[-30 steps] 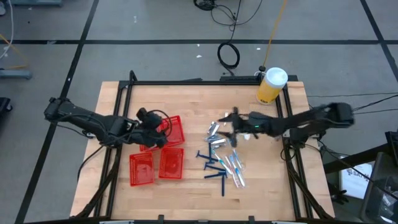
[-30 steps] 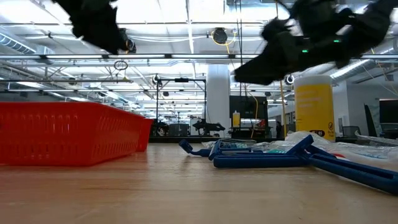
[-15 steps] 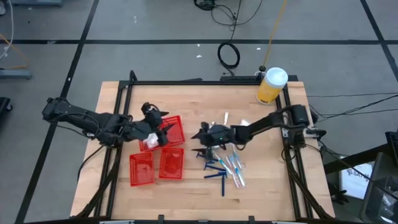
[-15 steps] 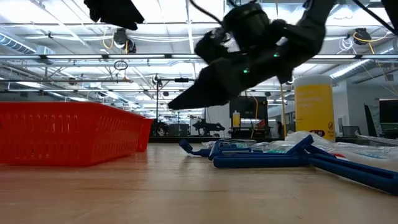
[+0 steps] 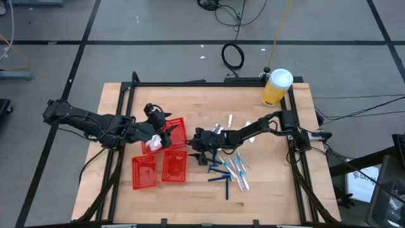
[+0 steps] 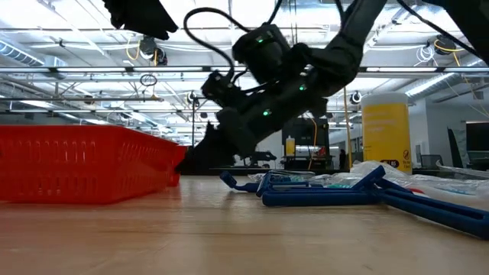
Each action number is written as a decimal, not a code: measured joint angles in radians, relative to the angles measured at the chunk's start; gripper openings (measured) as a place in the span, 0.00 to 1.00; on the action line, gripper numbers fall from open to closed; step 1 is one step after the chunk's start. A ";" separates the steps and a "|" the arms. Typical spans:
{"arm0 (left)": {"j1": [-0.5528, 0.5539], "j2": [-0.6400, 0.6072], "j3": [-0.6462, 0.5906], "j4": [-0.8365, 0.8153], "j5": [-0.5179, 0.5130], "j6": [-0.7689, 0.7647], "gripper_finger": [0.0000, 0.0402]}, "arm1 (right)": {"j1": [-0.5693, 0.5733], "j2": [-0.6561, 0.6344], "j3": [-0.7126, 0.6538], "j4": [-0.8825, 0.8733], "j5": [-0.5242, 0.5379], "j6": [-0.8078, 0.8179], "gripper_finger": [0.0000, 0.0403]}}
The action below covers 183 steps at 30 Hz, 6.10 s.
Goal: Pick & Place Travel size toiletries
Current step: Put the transparent cotton pack into the top left red basket
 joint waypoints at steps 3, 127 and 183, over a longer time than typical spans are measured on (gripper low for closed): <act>0.000 0.000 0.000 -0.002 0.000 -0.002 0.61 | 0.000 0.010 0.024 0.001 -0.002 0.000 0.64; 0.213 0.602 0.109 1.110 0.877 0.466 0.61 | -0.074 -1.074 -0.807 0.451 -0.450 0.295 0.06; 0.217 0.710 0.217 1.068 1.002 0.547 0.39 | -0.075 -1.063 -0.808 0.436 -0.451 0.295 0.06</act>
